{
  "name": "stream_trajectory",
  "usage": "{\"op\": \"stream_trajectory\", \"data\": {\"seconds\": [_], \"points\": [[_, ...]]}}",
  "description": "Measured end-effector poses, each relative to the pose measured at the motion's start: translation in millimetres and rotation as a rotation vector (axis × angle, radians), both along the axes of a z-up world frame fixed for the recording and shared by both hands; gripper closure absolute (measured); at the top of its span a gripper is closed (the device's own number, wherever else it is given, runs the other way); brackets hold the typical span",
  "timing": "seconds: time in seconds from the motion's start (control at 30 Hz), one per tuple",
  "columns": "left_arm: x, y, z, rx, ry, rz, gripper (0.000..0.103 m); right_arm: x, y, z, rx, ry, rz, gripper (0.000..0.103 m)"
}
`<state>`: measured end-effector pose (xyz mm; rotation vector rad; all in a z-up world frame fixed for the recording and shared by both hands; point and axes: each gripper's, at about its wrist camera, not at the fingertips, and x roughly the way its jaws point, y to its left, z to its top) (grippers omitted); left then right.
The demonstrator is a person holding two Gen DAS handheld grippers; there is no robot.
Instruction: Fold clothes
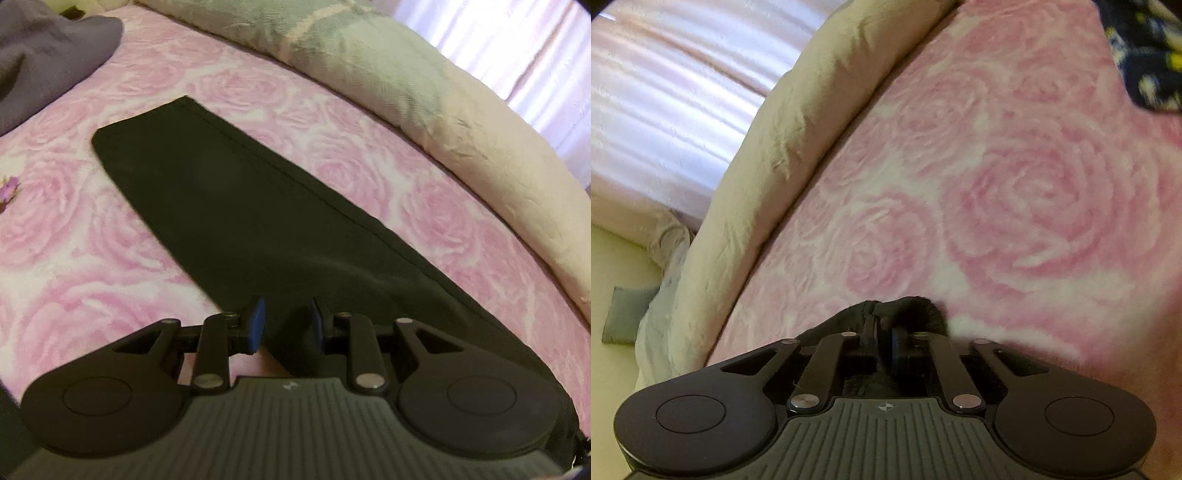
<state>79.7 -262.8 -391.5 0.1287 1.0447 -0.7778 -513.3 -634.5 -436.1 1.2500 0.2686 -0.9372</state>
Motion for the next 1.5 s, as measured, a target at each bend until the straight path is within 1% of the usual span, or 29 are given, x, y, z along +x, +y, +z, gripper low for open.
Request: {"op": "stream_trajectory", "data": {"seconds": [0.03,0.1,0.2,0.23,0.3,0.33,0.37,0.47,0.5,0.57,0.63,0.67,0.73,0.8,0.9,0.97,1.03,1.1,1.17,1.23,1.3,1.33,1.37,1.43,1.5], "points": [[-2,0,2,-0.001,-0.007,-0.008,0.082,1,3,10,-0.014,0.046,0.009,0.054],[-6,1,5,-0.006,-0.011,-0.022,0.082,0,15,30,-0.063,0.166,0.009,0.033],[-15,6,12,-0.008,-0.009,-0.041,0.082,3,46,60,-0.140,0.384,-0.002,0.034],[-19,9,14,-0.010,-0.007,-0.047,0.082,7,58,67,-0.161,0.423,0.017,0.037],[-27,17,17,-0.006,0.001,-0.062,0.082,23,86,76,-0.186,0.425,0.120,0.045],[-32,22,16,0.007,-0.002,-0.072,0.082,35,101,78,-0.188,0.428,0.190,0.045],[-38,28,15,0.023,-0.005,-0.083,0.082,46,117,75,-0.189,0.458,0.259,0.045],[-47,47,9,0.068,0.019,-0.071,0.082,82,162,51,-0.186,0.640,0.465,0.044],[-46,54,9,0.075,0.029,-0.058,0.082,86,175,43,-0.192,0.691,0.507,0.044],[-45,69,10,0.088,0.049,-0.030,0.082,80,191,32,-0.208,0.758,0.523,0.044],[-38,78,13,0.084,0.048,-0.011,0.081,79,189,41,-0.163,0.765,0.516,0.044],[-33,81,15,0.083,0.043,-0.001,0.081,77,184,47,-0.146,0.745,0.495,0.044],[-20,82,17,0.072,0.040,0.027,0.081,72,169,59,-0.129,0.670,0.438,0.044],[-5,77,16,0.042,0.050,0.050,0.076,72,152,66,-0.119,0.622,0.377,0.044],[20,66,11,-0.009,0.090,0.071,0.071,79,130,63,-0.116,0.595,0.316,0.044],[39,57,5,-0.037,0.113,0.096,0.070,88,119,57,-0.106,0.593,0.287,0.044],[59,50,-2,-0.070,0.126,0.145,0.069,96,112,50,-0.089,0.590,0.261,0.044],[81,49,-9,-0.094,0.136,0.209,0.064,101,111,49,-0.076,0.582,0.235,0.044],[104,48,-17,-0.107,0.148,0.271,0.064,101,110,49,-0.062,0.576,0.200,0.044],[127,47,-30,-0.100,0.164,0.338,0.065,101,105,49,-0.046,0.566,0.159,0.044],[143,48,-41,-0.142,0.175,0.372,0.077,102,105,50,-0.029,0.558,0.120,0.044],[150,45,-43,-0.151,0.168,0.361,0.088,102,105,51,-0.020,0.554,0.101,0.044],[155,41,-44,-0.156,0.159,0.345,0.095,102,105,51,-0.012,0.552,0.087,0.044],[162,26,-35,-0.182,0.086,0.256,0.096,105,103,51,-0.001,0.561,0.066,0.044],[164,11,-15,-0.256,-0.027,0.150,0.096,109,101,50,0.004,0.579,0.059,0.044]]}}
